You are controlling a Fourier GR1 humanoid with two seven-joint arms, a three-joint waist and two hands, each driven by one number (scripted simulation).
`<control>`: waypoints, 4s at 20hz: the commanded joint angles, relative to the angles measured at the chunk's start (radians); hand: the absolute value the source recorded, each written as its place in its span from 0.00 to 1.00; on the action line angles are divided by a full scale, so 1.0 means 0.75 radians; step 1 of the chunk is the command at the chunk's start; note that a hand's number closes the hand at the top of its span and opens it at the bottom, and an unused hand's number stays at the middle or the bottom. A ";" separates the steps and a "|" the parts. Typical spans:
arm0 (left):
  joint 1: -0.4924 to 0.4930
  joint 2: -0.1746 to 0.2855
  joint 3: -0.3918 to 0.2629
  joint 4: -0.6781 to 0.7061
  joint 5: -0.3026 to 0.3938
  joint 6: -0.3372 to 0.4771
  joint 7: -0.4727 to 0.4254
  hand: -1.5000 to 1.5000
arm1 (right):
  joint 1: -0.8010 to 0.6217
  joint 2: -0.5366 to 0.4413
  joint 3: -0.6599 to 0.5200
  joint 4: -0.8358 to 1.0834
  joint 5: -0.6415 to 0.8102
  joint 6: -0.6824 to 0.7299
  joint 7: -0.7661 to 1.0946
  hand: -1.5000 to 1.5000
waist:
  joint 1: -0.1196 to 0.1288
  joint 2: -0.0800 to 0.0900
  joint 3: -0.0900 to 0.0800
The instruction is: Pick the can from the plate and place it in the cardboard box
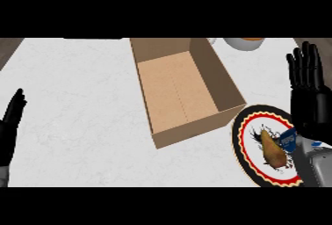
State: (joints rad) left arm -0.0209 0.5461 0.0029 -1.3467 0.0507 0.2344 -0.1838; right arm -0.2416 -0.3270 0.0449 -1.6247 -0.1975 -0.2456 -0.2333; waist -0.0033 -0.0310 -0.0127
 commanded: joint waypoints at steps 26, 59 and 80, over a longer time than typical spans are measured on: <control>-0.013 -0.223 -0.178 -0.200 -0.061 -0.013 0.326 0.50 | 0.196 -0.929 -0.149 0.393 0.283 0.740 0.085 0.00 | -0.003 0.042 0.014; 0.032 -0.399 -0.080 -0.189 -0.244 -0.091 0.286 0.50 | 0.327 -0.594 -0.121 0.079 0.810 1.055 0.546 0.00 | 0.000 0.041 0.017; 0.030 -0.449 0.052 -0.277 -0.291 -0.236 0.367 0.50 | 0.203 -0.339 -0.245 0.125 1.075 1.195 0.519 0.00 | 0.004 0.040 0.017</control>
State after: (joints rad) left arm -0.0002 0.2166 0.0225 -1.5506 -0.1624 0.0765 0.0947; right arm -0.0937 -0.6018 -0.1099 -1.5012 0.5906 0.6182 0.1558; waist 0.0013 -0.0002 0.0002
